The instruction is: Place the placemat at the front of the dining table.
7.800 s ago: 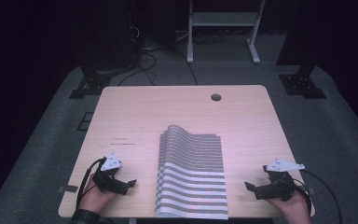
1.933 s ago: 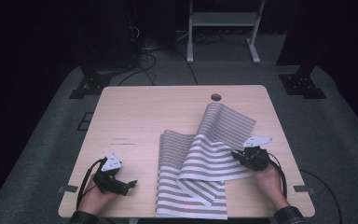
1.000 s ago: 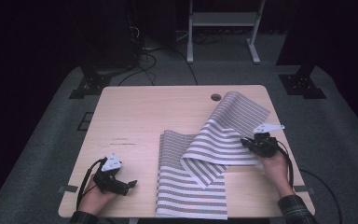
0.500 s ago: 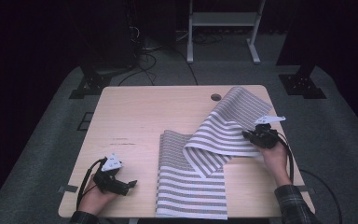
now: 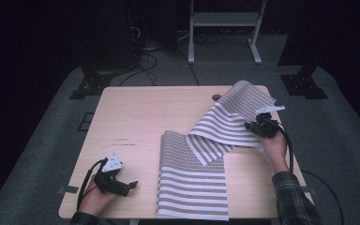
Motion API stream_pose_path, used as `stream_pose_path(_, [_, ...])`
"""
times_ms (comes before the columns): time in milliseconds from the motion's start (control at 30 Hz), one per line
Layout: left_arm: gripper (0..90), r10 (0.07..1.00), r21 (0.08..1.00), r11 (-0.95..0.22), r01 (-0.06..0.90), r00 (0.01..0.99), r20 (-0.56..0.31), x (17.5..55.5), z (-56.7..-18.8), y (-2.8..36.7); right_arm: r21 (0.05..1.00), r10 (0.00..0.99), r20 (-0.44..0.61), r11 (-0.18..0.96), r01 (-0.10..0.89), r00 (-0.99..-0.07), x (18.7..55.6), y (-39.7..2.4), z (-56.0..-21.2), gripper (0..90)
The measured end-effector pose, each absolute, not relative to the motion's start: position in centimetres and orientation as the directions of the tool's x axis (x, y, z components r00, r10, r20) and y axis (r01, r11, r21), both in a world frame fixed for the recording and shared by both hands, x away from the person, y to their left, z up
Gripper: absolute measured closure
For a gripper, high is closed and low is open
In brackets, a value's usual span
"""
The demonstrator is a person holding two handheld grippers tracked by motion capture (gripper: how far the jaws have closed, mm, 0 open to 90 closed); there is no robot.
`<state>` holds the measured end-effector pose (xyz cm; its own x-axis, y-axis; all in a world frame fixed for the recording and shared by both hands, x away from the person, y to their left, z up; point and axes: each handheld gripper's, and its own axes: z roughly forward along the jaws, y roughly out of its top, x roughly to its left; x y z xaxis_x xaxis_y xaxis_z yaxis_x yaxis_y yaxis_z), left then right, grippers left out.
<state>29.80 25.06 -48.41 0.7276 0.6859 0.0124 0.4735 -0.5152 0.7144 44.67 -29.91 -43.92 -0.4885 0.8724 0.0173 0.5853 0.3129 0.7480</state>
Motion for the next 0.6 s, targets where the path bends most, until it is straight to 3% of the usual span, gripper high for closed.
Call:
stream_pose_path(367, [0.0, 0.686, 0.714, -0.515, 0.473, 0.728, 0.012, 29.8, -48.4, 25.1, 0.726, 0.895, 0.031, 0.286, 0.625, -0.445, 47.1, -30.0, -44.6, 82.8])
stream_pose_path(533, [0.0, 0.686, 0.714, -0.515, 0.474, 0.727, 0.012, 29.8, -48.4, 25.1, 0.739, 0.901, 0.032, 0.270, 0.617, -0.433, 46.9, -30.1, -44.6, 64.4])
stream_pose_path(600, [0.0, 0.686, 0.714, -0.516, 0.474, 0.727, 0.013, 29.8, -48.4, 25.1, 0.749, 0.902, 0.051, 0.249, 0.614, -0.428, 46.4, -30.2, -44.3, 61.0])
